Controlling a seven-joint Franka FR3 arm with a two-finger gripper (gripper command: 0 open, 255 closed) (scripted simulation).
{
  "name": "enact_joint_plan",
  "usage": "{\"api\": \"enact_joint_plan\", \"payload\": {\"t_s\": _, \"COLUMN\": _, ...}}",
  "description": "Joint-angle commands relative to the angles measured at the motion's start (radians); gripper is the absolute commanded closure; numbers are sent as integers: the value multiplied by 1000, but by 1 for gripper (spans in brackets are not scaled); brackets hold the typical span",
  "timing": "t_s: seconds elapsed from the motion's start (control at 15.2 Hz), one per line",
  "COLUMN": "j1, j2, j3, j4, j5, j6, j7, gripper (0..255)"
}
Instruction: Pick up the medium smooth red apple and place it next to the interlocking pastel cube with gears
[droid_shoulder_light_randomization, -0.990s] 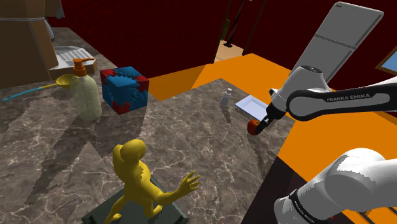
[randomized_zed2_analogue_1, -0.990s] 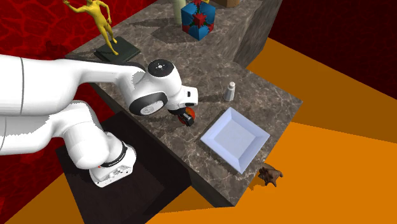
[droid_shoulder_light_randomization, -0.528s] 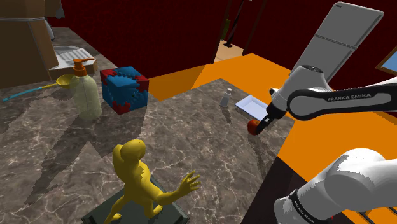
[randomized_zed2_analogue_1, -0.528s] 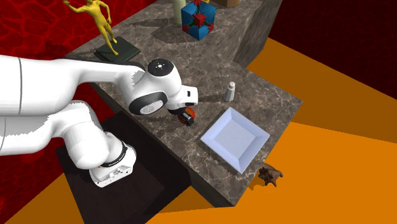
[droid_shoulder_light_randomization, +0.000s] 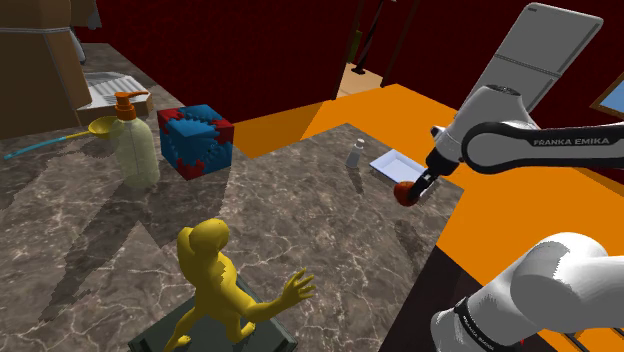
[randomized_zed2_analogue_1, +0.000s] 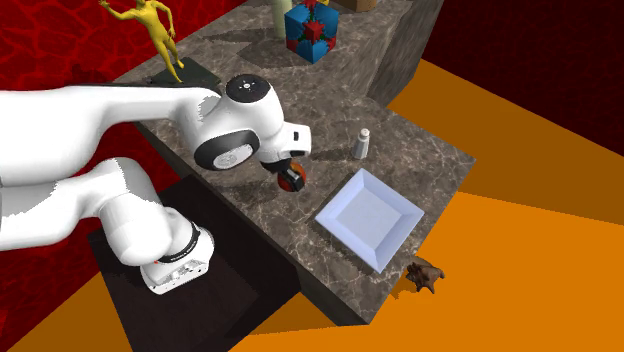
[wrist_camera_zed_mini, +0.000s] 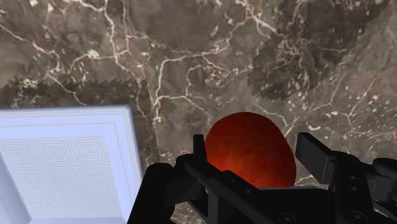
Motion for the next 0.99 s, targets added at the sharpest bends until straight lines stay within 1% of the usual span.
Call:
{"api": "enact_joint_plan", "payload": {"t_s": 0.0, "j1": 1, "j2": -17, "j3": 4, "j4": 17, "j5": 4, "j6": -34, "j7": -1, "gripper": 255}}
{"api": "enact_joint_plan", "payload": {"t_s": 0.92, "j1": 12, "j2": -93, "j3": 31, "j4": 166, "j5": 31, "j6": -259, "j7": -6, "gripper": 255}}
